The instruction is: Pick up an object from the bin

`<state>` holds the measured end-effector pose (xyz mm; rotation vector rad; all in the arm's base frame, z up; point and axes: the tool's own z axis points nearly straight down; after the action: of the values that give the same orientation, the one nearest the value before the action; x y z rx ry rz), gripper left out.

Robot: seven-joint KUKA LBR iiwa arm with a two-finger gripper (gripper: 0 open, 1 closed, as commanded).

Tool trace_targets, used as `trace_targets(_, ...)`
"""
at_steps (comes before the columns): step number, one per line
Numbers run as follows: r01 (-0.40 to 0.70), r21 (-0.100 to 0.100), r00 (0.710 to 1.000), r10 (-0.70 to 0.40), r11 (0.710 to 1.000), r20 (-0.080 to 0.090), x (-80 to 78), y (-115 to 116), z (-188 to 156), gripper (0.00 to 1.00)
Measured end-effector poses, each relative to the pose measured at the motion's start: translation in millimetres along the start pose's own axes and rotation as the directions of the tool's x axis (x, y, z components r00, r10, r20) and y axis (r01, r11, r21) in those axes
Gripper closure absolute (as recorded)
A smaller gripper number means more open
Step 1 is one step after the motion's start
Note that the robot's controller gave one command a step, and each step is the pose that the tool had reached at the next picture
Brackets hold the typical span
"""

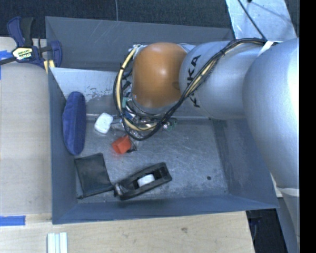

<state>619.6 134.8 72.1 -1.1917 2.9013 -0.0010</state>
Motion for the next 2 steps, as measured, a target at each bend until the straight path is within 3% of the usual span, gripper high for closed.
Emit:
trace_targets(1,-0.029,0.005,1.0,0.029,1.0,0.006,26.1,-10.1,-101.0,1.0)
trace_targets(2,-0.059,0.001,0.998,0.059,0.998,0.002,16.7,-25.9,-109.0,1.0)
